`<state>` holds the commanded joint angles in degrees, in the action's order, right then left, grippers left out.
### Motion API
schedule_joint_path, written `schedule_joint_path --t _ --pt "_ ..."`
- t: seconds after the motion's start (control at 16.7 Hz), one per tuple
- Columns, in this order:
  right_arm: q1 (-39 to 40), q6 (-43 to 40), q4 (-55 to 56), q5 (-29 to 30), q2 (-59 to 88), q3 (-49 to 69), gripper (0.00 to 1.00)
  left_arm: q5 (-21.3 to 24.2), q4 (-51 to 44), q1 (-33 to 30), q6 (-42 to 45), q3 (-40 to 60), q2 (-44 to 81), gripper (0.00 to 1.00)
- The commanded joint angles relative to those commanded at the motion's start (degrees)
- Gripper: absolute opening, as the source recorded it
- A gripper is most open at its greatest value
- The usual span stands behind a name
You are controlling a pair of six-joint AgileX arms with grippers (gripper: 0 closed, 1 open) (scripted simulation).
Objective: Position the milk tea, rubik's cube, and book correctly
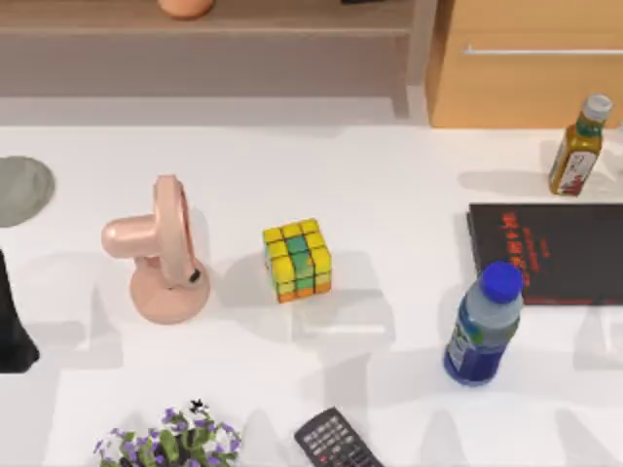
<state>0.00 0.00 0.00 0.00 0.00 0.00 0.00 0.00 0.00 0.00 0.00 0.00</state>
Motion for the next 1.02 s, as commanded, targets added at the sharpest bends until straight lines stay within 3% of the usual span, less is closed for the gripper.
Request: schedule_joint_path --t 0.24,0.48,1.02 --pt "0.0 0.0 0.0 0.0 0.0 0.0 1.0 -0.4 1.3 -0.6 0.0 1.6 1.8 1.0" --pt "0.0 0.0 0.0 0.0 0.0 0.0 1.0 -2.8 7.8 -3.6 0.0 9.6 12.8 1.0" --pt "0.0 0.0 0.0 0.0 0.0 0.0 1.0 -11.7 29.2 -13.6 0.0 36.5 67.0 1.0"
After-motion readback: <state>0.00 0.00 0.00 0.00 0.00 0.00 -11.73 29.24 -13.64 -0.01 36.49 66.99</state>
